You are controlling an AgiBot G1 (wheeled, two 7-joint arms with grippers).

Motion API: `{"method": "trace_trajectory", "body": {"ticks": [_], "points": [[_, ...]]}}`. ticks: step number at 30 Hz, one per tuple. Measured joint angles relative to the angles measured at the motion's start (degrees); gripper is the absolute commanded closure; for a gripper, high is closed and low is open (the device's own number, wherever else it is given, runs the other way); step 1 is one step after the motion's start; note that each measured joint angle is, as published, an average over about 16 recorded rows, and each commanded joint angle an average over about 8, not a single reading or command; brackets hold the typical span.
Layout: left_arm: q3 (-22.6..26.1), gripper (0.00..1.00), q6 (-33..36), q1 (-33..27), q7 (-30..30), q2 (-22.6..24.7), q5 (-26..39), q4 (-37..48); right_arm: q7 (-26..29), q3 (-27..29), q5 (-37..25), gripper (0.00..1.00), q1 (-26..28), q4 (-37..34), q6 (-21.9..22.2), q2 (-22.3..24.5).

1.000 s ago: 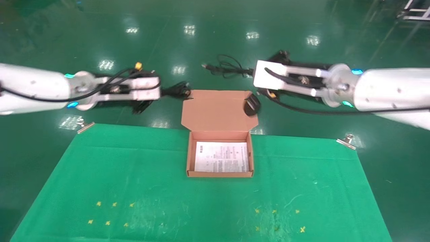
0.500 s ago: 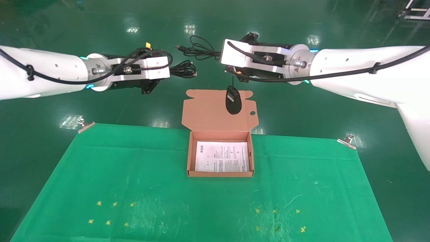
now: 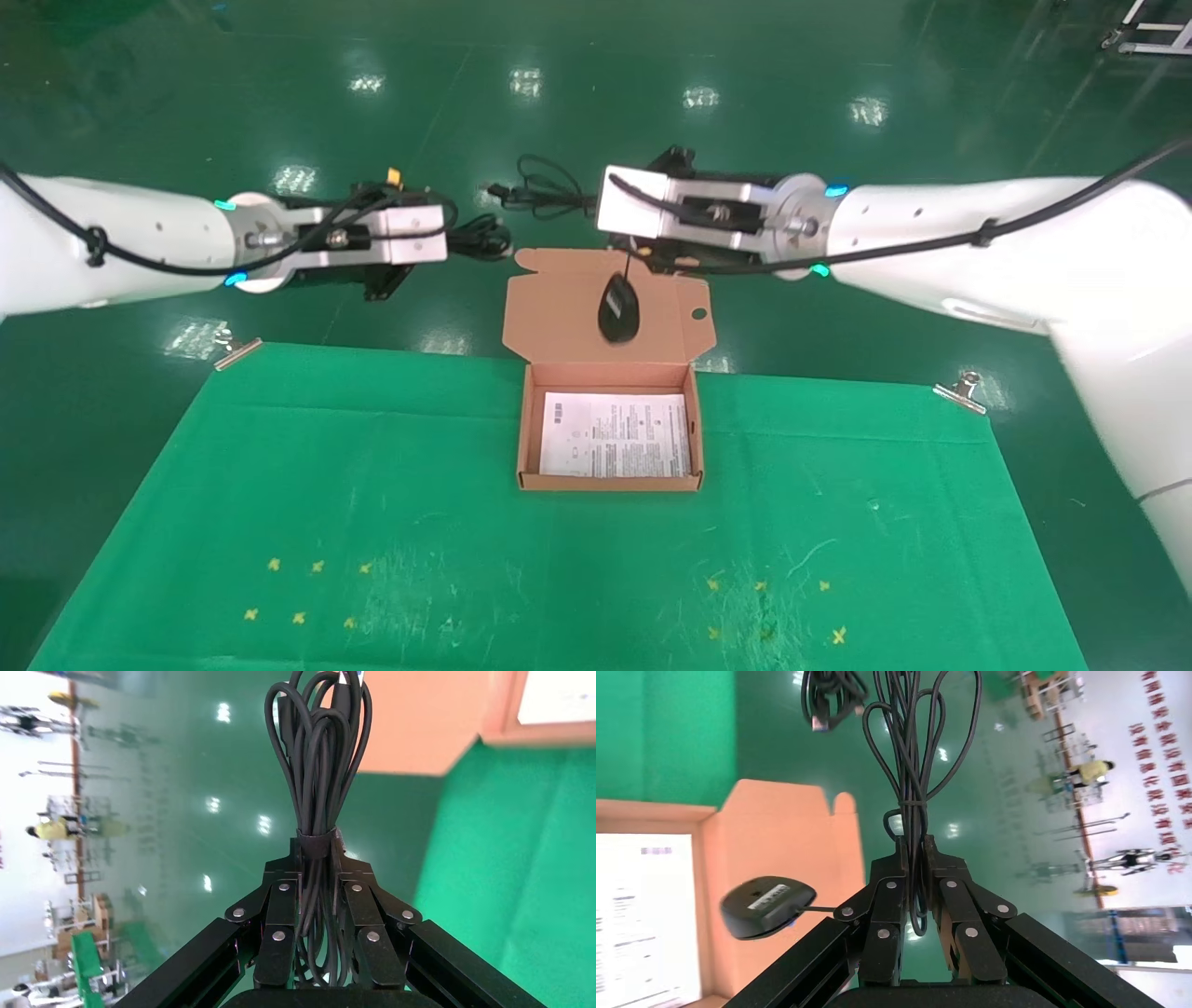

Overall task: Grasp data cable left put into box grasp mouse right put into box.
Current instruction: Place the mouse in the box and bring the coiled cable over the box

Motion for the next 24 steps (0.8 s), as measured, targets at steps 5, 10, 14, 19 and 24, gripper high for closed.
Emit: {"method": "trace_trajectory", "body": {"ticks": [5, 10, 14, 19, 24], "points": [[0.8, 1.0, 1.2, 0.8, -2.1, -0.8, 2.4, -0.4, -0.7, -0.5, 0.3, 1.0, -1.2, -2.0, -0.1, -1.2], [1.7, 1.0, 3.1, 1.6, -5.1, -1.8, 5.1, -1.5, -1.5, -1.0, 0.8, 1.0, -2.4, -4.3, 0.0, -2.7], [2.3, 1.0, 4.8, 2.1, -7.7, -2.7, 7.2, -2.8, -2.2, -1.6, 1.8, 1.0, -3.4, -6.0, 0.3, -3.7], [2.8, 1.0, 6.8, 2.7, -10.7, -3.6, 9.4, -5.0, -2.8, -2.7, 4.1, 1.0, -4.5, -7.9, 0.9, -4.8], [3.1, 1.0, 8.1, 3.3, -12.9, -4.4, 10.7, -7.1, -2.9, -4.6, 7.4, 1.0, -5.3, -9.3, 2.0, -5.4]]}}
